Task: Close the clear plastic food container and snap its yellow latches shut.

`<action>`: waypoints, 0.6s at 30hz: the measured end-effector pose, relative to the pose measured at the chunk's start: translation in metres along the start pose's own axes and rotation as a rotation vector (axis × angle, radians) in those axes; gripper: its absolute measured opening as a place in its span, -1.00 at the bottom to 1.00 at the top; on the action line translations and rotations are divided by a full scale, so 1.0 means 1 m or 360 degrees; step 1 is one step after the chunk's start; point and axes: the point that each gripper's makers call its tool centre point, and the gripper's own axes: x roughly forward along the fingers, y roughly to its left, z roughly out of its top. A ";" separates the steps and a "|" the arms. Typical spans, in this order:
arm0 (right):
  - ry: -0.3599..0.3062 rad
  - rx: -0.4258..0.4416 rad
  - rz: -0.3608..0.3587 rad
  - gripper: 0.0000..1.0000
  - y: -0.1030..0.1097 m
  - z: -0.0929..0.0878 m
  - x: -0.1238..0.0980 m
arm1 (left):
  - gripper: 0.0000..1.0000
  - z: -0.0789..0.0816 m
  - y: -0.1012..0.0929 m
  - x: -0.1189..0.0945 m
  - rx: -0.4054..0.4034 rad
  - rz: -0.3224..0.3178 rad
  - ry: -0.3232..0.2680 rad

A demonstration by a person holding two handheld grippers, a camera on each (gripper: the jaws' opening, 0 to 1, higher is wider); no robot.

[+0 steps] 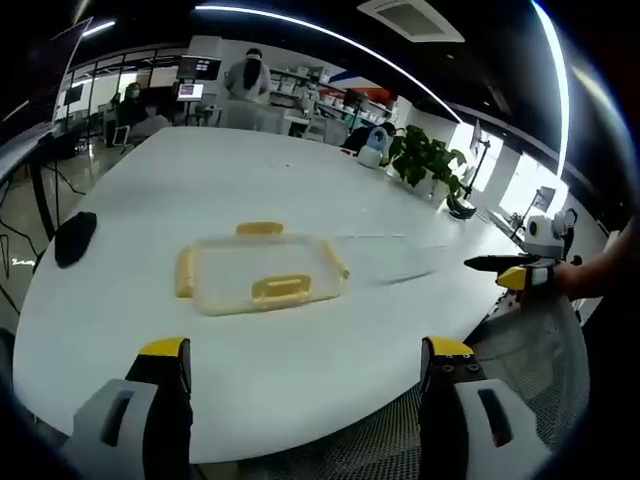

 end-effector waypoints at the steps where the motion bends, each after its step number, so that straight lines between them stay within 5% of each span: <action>1: 0.0001 0.0000 0.0000 0.69 0.000 0.000 0.000 | 0.93 0.000 0.000 0.000 0.0001 0.0000 -0.0001; 18: -0.0012 -0.0004 -0.0006 0.68 0.000 0.003 0.000 | 0.90 0.001 -0.002 0.000 0.0051 -0.0010 0.0018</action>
